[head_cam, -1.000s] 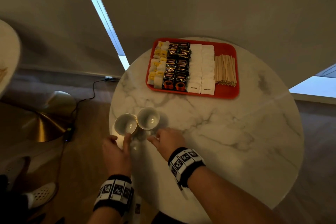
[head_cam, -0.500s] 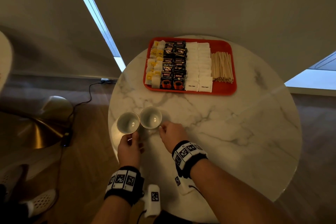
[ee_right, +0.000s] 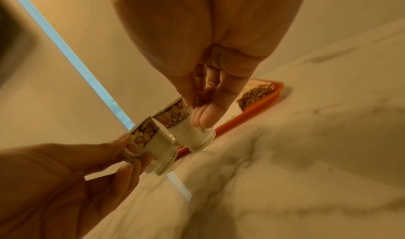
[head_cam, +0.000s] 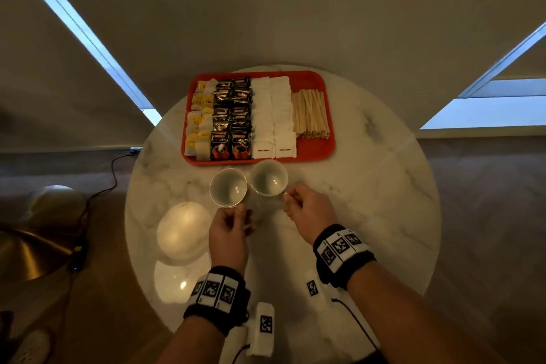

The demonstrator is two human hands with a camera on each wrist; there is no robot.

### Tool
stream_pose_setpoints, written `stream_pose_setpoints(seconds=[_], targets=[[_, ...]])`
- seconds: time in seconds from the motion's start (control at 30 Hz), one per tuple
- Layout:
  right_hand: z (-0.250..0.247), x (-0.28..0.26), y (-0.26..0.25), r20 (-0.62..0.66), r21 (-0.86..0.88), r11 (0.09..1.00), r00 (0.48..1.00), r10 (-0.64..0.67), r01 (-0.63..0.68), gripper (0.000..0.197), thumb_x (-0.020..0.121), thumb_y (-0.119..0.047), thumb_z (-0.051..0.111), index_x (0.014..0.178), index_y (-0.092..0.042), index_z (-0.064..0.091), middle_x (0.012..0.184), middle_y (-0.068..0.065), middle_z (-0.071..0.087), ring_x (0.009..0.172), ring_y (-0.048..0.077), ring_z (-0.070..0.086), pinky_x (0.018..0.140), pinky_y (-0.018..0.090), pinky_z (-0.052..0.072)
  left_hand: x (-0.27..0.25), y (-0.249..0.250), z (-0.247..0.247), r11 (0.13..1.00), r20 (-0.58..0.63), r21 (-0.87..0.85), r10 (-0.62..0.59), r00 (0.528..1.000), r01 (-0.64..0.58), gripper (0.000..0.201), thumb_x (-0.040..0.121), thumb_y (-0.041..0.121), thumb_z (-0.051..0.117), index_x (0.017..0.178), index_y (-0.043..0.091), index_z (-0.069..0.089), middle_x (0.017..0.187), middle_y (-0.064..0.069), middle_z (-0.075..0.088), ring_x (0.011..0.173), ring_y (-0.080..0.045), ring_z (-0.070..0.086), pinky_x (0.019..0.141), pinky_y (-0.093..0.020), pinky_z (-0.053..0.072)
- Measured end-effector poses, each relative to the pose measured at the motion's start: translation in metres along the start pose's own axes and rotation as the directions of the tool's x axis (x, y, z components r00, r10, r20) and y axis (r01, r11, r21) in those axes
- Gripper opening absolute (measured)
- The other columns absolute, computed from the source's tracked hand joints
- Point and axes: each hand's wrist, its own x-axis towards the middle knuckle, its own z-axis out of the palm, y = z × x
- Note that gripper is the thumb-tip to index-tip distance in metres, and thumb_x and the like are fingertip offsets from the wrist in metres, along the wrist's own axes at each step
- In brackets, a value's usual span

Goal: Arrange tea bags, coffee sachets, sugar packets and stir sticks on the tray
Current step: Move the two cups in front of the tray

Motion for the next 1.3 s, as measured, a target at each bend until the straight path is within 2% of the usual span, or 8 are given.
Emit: stream_pose_setpoints(seconds=[0.23, 0.4, 0.5, 0.63, 0.83, 0.97, 1.13, 1.3], targets=[[-0.098, 0.029, 0.031, -0.139, 0.070, 0.997, 0.990, 0.030, -0.020, 0.011, 0.100, -0.026, 0.056, 0.091, -0.026, 0.061, 0.078, -0.005, 0.070, 0.074, 0.010, 0.069, 0.075, 0.031, 0.061, 0.000, 0.026, 0.113, 0.996, 0.139, 0.014, 0.090, 0.986, -0.093, 0.020, 0.101, 0.025, 0.061, 0.103, 0.005, 0.064, 0.096, -0.011, 0.074, 0.089, -0.017, 0.072, 0.071, -0.026, 0.060], [-0.153, 0.074, 0.059, -0.214, 0.091, 0.996, 0.976, 0.039, -0.019, 0.014, 0.100, -0.022, 0.056, 0.088, -0.026, 0.061, 0.076, -0.003, 0.071, 0.074, 0.013, 0.069, 0.076, 0.037, 0.061, 0.021, 0.040, 0.194, 0.990, 0.201, 0.042, 0.122, 0.972, -0.133, 0.016, 0.101, 0.026, 0.061, 0.098, 0.011, 0.064, 0.096, -0.009, 0.072, 0.088, -0.018, 0.071, 0.070, -0.025, 0.059], [-0.176, 0.104, 0.074, -0.230, 0.144, 0.988, 0.969, 0.091, -0.059, 0.019, 0.101, -0.022, 0.055, 0.083, -0.029, 0.059, 0.078, -0.001, 0.071, 0.076, 0.019, 0.070, 0.078, 0.044, 0.061, 0.035, 0.039, 0.232, 0.988, 0.250, 0.067, 0.120, 0.961, -0.141, 0.016, 0.100, 0.026, 0.061, 0.100, 0.010, 0.064, 0.098, -0.010, 0.072, 0.090, -0.019, 0.071, 0.071, -0.024, 0.060], [-0.197, 0.138, 0.093, -0.243, 0.191, 0.976, 0.958, 0.150, -0.104, 0.017, 0.101, -0.019, 0.055, 0.085, -0.023, 0.059, 0.080, 0.003, 0.071, 0.078, 0.023, 0.070, 0.081, 0.046, 0.061, 0.050, 0.034, 0.273, 0.979, 0.277, 0.128, 0.115, 0.954, -0.155, 0.017, 0.100, 0.027, 0.061, 0.102, 0.011, 0.064, 0.097, -0.006, 0.072, 0.089, -0.018, 0.072, 0.074, -0.025, 0.061], [-0.210, 0.174, 0.111, -0.258, 0.232, 0.966, 0.950, 0.174, -0.114, 0.016, 0.101, -0.016, 0.055, 0.086, -0.016, 0.060, 0.080, 0.004, 0.071, 0.078, 0.020, 0.071, 0.080, 0.041, 0.062, 0.077, 0.024, 0.314, 0.966, 0.266, 0.203, 0.103, 0.959, -0.160, 0.016, 0.100, 0.029, 0.061, 0.106, 0.015, 0.064, 0.098, -0.001, 0.072, 0.088, -0.012, 0.071, 0.074, -0.025, 0.061], [-0.209, 0.187, 0.117, -0.248, 0.265, 0.958, 0.952, 0.177, -0.109, 0.019, 0.102, -0.017, 0.055, 0.083, -0.019, 0.059, 0.078, 0.002, 0.071, 0.076, 0.018, 0.071, 0.077, 0.038, 0.063, 0.091, 0.019, 0.328, 0.959, 0.229, 0.223, 0.121, 0.966, -0.173, 0.019, 0.101, 0.029, 0.061, 0.107, 0.011, 0.063, 0.098, -0.003, 0.072, 0.087, -0.013, 0.072, 0.071, -0.022, 0.060], [-0.204, 0.190, 0.123, -0.242, 0.269, 0.956, 0.952, 0.186, -0.119, 0.017, 0.102, -0.023, 0.055, 0.086, -0.022, 0.058, 0.081, 0.001, 0.072, 0.078, 0.016, 0.070, 0.077, 0.033, 0.061, 0.103, 0.020, 0.333, 0.922, 0.234, 0.327, 0.135, 0.963, -0.208, 0.023, 0.102, 0.032, 0.058, 0.112, 0.011, 0.062, 0.099, -0.001, 0.071, 0.087, -0.007, 0.069, 0.064, -0.009, 0.054], [-0.203, 0.189, 0.125, -0.258, 0.209, 0.970, 0.949, 0.179, -0.126, 0.015, 0.101, -0.028, 0.055, 0.088, -0.023, 0.060, 0.080, -0.003, 0.071, 0.076, 0.015, 0.069, 0.077, 0.036, 0.060, 0.104, 0.021, 0.330, 0.861, 0.248, 0.445, 0.145, 0.958, -0.245, 0.022, 0.102, 0.037, 0.056, 0.114, 0.019, 0.060, 0.098, 0.005, 0.070, 0.088, -0.004, 0.067, 0.075, -0.017, 0.054]])
